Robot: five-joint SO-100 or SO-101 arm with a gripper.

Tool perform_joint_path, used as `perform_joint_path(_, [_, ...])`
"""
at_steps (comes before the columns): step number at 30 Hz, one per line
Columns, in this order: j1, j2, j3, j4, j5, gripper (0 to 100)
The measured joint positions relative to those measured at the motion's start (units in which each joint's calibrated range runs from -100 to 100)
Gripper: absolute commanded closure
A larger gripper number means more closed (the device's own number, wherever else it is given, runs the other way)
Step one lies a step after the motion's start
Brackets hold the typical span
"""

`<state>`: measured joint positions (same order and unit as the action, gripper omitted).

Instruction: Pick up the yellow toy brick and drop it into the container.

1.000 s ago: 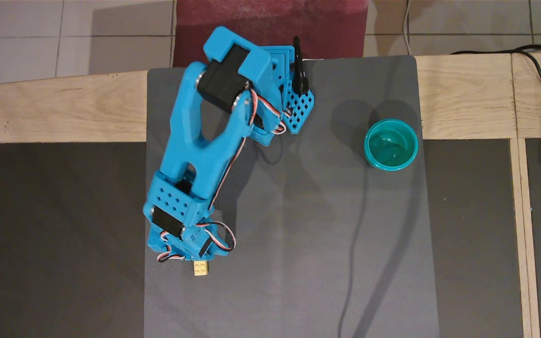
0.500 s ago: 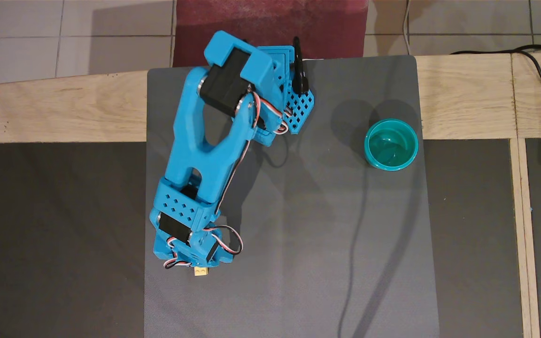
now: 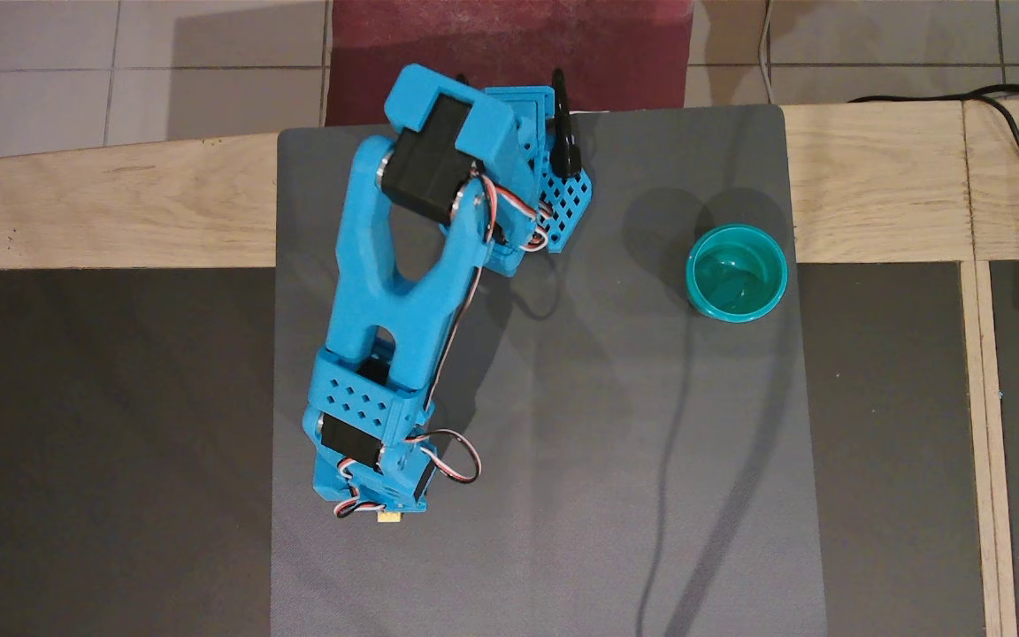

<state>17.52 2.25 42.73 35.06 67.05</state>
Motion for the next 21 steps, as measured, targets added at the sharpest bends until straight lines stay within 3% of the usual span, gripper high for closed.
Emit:
perform_joint_path(6, [-0.1, -0.3, 0.0, 0.7, -1.9, 100])
perform_joint_path(9, [-0.9, -1.4, -1.4, 6.2, -4.0, 100])
perform_joint_path(21, [-16.6, -28.8, -10.6, 52.4, -14.3, 100])
